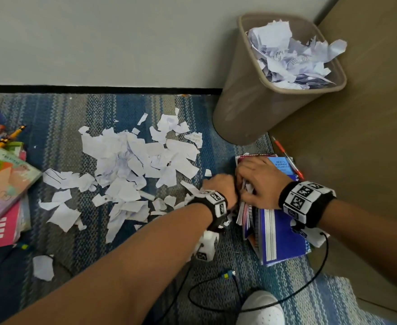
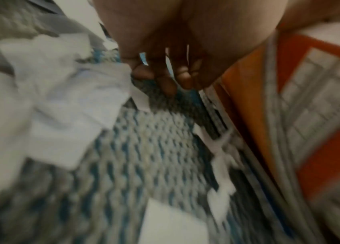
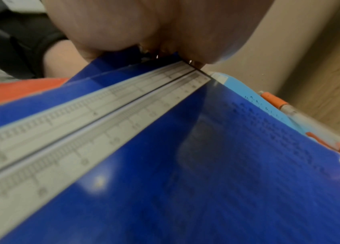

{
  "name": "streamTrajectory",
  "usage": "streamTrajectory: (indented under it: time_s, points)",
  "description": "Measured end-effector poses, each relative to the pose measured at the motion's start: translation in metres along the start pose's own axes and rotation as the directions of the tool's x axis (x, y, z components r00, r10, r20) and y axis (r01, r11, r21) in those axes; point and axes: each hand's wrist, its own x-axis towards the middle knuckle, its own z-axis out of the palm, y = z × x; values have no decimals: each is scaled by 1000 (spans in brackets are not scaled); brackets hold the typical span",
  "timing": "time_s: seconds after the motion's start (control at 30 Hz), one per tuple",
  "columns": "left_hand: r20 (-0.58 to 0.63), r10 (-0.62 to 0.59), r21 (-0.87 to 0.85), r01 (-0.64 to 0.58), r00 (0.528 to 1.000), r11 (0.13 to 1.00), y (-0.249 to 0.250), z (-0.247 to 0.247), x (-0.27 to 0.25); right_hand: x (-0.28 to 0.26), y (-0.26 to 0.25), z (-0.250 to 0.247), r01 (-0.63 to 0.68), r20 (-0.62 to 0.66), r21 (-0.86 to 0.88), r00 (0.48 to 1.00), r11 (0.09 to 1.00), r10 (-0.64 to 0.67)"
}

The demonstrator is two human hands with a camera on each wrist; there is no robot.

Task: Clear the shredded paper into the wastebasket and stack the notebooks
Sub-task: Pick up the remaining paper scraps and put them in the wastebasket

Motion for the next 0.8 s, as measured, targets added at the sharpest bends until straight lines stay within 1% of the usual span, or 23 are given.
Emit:
streamTrajectory:
  time_s: [0.07,0.1,0.17,0.23,0.27,0.3,0.33,0.37,0.4,0.43,0.47,0.5,0.53,0.57,0.6,0.67,0.7,0.8]
  points:
    - [-56,-63,-123,56,996,991,-7,-11,4,0,1,-1,-2,7,11,1000,1000,2]
    - [-65,-79,-152,68,995,986,-11,-14,7,0,1,-1,-5,4,18,1000,1000,5]
    - [-63,-98,-149,88,993,985,-14,-21,9,0,2,0,-8,2,21,1000,1000,8]
    - [-98,-172,-123,160,980,979,-18,-25,11,1,4,0,0,8,12,1000,1000,0]
    - [-127,-241,-115,228,962,967,-21,-29,10,2,6,0,7,11,9,1000,1000,-7]
    - [-183,-308,-100,295,933,950,-27,-31,8,2,7,0,13,17,8,1000,1000,-13]
    - [-255,-340,-56,337,905,940,-35,-34,4,3,8,0,16,20,8,1000,1000,-16]
    - [-331,-302,40,333,894,942,-40,-36,-1,4,8,0,16,21,6,1000,1000,-16]
    - [-386,-194,161,273,902,948,-43,-37,-5,5,7,1,13,21,4,1000,1000,-13]
    - [-390,-38,272,154,920,950,-42,-33,-10,5,7,2,9,20,3,1000,1000,-9]
    - [-324,131,352,-10,937,936,-37,-27,-17,6,6,2,5,18,2,1000,1000,-5]
    - [-198,278,395,-183,940,900,-31,-17,-24,7,5,3,4,15,0,1000,1000,-4]
    - [-49,371,409,-321,927,854,-26,-3,-32,8,4,2,7,15,-6,1000,1000,-7]
    - [80,409,399,-406,909,823,-23,13,-40,8,4,2,10,19,-9,1000,1000,-10]
    - [158,418,380,-446,895,810,-22,26,-46,9,4,1,11,27,-9,1000,1000,-11]
    - [224,433,404,-488,873,774,-29,46,-53,9,4,-1,10,43,-8,999,1000,-10]
    - [268,447,433,-521,854,736,-36,48,-56,9,3,-1,9,47,-12,999,1000,-9]
    - [404,521,467,-659,752,589,-62,41,-57,9,3,0,14,52,-31,999,999,-13]
